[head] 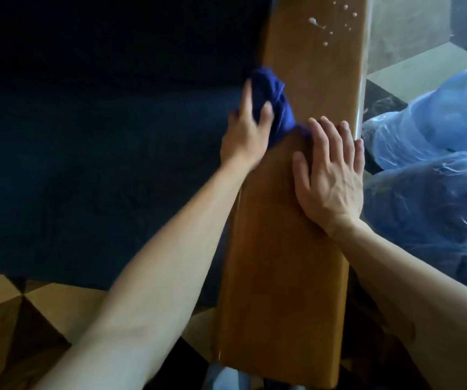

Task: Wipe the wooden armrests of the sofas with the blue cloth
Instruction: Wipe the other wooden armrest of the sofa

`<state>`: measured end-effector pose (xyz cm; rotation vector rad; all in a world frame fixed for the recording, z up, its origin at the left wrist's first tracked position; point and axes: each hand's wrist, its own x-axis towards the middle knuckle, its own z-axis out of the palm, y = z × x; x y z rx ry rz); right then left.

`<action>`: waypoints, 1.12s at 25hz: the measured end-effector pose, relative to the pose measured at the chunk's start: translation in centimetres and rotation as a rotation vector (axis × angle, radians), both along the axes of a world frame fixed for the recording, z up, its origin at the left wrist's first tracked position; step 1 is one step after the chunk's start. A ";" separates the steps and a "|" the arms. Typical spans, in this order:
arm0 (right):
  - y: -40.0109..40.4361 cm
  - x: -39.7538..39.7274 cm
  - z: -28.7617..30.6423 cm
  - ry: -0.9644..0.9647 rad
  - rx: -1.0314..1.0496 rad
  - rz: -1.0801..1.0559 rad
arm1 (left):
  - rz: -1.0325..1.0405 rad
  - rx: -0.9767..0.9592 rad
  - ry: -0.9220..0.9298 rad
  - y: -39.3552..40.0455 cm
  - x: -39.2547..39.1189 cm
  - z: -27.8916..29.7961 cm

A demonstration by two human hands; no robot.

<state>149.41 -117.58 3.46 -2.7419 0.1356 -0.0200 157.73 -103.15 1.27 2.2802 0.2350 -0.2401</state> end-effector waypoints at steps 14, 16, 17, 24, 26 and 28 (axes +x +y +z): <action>-0.8 -0.4 1.9 -0.017 0.456 -0.167 | -0.745 0.493 -0.211 0.7 -23.7 2.9; -1.8 0.5 2.4 -0.064 0.540 -0.249 | -0.622 0.563 -0.245 -2.0 -16.3 2.7; -2.0 0.9 2.4 -0.101 0.479 -0.237 | -0.573 0.627 -0.267 -3.4 -12.0 2.7; -1.7 3.9 0.4 -0.095 0.140 0.006 | -0.505 0.650 -0.221 -13.1 19.3 2.6; -2.3 3.9 0.0 -0.099 0.098 0.111 | -0.629 0.673 -0.291 -12.9 20.8 2.6; -3.8 5.1 -0.2 -0.201 0.123 0.158 | -0.823 0.701 -0.410 -10.2 16.6 2.2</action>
